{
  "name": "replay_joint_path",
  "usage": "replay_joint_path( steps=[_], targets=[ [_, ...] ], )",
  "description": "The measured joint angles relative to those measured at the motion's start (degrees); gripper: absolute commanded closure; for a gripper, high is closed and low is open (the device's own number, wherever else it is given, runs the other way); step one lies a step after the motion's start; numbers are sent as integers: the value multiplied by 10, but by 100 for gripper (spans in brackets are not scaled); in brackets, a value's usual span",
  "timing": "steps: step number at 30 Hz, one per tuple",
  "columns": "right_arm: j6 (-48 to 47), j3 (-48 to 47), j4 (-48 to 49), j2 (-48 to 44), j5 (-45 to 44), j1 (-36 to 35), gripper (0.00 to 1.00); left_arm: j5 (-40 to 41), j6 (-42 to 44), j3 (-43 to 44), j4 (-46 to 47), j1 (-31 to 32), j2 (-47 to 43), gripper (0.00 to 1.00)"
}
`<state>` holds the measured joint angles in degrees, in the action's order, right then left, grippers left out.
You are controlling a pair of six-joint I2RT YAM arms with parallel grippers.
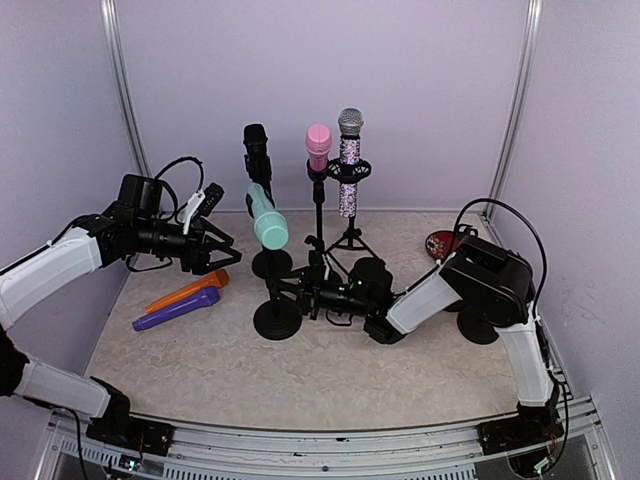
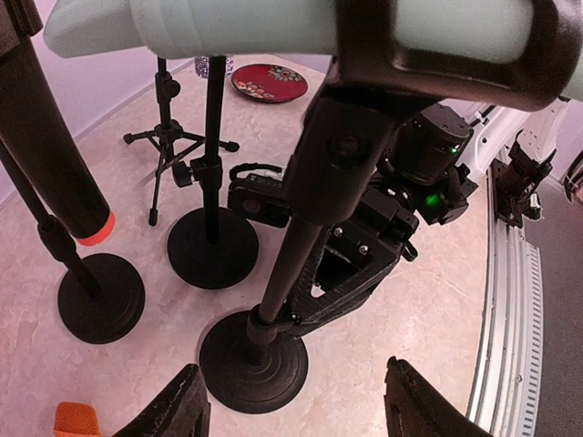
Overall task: Remove the microphone from the stand
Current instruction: Unscrew the knob on the stand of the microphone stand.
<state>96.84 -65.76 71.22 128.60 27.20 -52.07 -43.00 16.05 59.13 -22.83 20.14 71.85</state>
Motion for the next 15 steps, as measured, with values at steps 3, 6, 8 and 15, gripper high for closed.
replay_joint_path(
  steps=[3, 6, 8, 15],
  targets=[
    [-1, -1, -2, 0, 0, 0, 85, 0, 1, 0, 0, 4, 0, 36],
    [-3, -1, -3, 0, 0, 0, 91, 3, 1, 0, 0, 11, -1, 36],
    [-5, 0, -3, 0, -1, 0, 95, 4, 1, 0, 0, 18, 0, 36],
    [-47, 17, -36, -23, -9, -2, 100, 10, -14, 2, 9, 51, 13, 37]
  ],
)
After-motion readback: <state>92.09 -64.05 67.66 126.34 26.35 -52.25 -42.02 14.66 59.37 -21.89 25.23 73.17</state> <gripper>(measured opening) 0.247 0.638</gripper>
